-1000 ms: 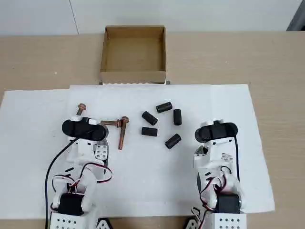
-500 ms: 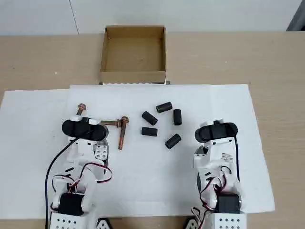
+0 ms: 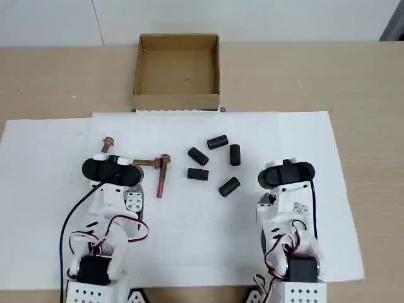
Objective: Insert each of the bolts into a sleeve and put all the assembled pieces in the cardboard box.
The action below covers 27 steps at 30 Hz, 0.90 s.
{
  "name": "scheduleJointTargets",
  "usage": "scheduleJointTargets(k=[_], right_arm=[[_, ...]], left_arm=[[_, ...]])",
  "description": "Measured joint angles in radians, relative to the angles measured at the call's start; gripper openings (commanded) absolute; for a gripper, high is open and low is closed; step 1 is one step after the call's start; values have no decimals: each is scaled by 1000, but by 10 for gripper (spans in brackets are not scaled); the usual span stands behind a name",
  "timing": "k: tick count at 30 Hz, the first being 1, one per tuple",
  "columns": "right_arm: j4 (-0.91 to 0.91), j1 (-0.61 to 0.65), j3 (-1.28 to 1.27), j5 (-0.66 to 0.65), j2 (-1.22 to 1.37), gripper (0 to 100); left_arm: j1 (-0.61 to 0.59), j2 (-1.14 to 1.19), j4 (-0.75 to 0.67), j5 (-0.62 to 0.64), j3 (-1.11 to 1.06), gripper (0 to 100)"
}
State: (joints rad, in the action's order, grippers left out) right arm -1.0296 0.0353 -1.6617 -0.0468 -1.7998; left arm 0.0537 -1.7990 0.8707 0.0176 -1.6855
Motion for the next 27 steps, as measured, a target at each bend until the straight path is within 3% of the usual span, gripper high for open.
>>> scheduleJointTargets(k=[8, 20, 27], right_arm=[[0, 0, 0, 0, 0, 3], [0, 0, 0, 0, 0, 3], [0, 0, 0, 0, 0, 3]], left_arm=[[0, 0, 8, 0, 28, 6], [0, 2, 233, 0, 374, 7], [0, 195, 356, 0, 632, 7]])
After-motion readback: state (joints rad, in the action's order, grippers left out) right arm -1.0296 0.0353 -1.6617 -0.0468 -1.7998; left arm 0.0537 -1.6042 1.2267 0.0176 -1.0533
